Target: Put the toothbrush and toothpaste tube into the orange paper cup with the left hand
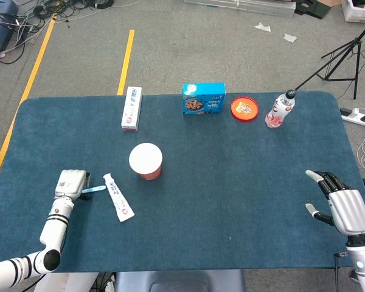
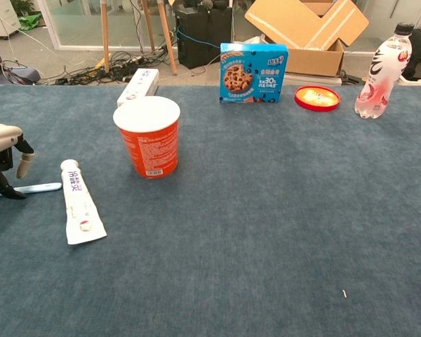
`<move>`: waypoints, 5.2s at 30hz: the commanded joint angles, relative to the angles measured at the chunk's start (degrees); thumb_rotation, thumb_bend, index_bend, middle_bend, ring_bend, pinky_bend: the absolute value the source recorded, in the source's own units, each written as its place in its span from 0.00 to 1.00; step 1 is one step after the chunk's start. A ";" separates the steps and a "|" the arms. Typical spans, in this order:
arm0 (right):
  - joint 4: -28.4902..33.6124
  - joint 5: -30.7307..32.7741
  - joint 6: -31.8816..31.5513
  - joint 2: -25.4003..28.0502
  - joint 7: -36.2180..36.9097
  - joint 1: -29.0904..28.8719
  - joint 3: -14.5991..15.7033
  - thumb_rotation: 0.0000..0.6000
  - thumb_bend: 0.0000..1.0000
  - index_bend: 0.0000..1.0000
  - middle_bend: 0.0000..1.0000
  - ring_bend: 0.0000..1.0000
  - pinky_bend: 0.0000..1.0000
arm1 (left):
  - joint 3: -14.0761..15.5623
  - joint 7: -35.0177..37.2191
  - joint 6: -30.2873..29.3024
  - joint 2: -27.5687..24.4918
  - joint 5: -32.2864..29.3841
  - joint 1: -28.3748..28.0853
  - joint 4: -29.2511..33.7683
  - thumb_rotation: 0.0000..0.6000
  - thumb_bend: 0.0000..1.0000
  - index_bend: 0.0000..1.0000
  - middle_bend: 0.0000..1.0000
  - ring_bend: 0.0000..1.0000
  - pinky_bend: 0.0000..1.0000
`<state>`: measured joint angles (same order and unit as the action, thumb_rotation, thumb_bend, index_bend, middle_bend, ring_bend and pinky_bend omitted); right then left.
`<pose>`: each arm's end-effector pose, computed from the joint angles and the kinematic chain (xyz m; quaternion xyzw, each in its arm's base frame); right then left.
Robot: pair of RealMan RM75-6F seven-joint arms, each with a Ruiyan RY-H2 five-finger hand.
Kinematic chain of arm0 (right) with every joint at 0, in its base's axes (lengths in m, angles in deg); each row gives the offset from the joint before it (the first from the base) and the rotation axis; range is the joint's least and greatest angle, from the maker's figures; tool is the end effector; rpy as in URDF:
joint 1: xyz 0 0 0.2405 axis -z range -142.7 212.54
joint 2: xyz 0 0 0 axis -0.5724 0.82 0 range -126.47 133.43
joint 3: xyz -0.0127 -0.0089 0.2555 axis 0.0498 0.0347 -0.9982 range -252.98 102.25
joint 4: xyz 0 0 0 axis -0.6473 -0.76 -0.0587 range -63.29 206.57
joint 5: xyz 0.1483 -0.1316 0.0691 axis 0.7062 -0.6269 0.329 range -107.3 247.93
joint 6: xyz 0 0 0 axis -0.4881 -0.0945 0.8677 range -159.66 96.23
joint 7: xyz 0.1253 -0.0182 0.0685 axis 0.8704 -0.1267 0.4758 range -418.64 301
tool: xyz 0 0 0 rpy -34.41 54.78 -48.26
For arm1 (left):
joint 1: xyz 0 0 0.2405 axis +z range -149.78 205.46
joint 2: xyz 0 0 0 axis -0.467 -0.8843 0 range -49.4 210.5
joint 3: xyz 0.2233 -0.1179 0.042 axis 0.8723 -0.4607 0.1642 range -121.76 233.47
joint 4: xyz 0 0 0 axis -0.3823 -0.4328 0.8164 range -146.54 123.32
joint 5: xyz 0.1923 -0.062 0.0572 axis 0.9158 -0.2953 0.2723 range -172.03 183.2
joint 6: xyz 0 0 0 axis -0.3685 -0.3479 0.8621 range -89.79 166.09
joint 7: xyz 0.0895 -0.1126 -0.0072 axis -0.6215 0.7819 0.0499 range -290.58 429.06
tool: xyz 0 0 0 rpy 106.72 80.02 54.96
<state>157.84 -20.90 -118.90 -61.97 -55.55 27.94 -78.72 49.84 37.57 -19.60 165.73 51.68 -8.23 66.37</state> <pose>-0.3081 -0.1951 0.1624 0.6221 -0.3361 0.4204 0.5685 -0.2703 0.3390 0.0226 -0.6851 -0.4100 -0.1993 0.5681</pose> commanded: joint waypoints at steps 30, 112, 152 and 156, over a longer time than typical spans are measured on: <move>0.07 0.30 0.76 -0.05 -0.45 -0.23 0.13 1.00 0.17 0.22 0.26 0.22 0.52 | 0.40 -0.93 6.14 -5.20 -7.83 -2.67 6.82 1.00 0.41 0.24 1.00 1.00 1.00; 0.16 0.49 2.22 -0.55 -1.81 -0.76 0.65 1.00 0.17 0.22 0.26 0.22 0.52 | 2.96 0.85 3.46 -3.32 -6.32 -1.69 2.44 1.00 0.25 0.42 1.00 1.00 1.00; 0.08 0.33 2.56 -0.79 -2.09 -0.91 0.91 1.00 0.17 0.22 0.26 0.22 0.52 | 2.14 -1.41 3.13 -0.98 -7.47 -1.24 -0.81 1.00 0.25 0.49 1.00 1.00 1.00; 0.14 0.34 2.64 -0.79 -2.22 -0.94 0.93 1.00 0.17 0.22 0.26 0.22 0.52 | 2.05 -1.69 3.14 -0.99 -7.64 -1.21 -0.70 1.00 0.25 0.49 1.00 1.00 1.00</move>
<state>157.98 -20.56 -116.26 -62.75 -57.76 27.00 -77.79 51.89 35.89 -16.46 164.73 44.05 -9.45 65.66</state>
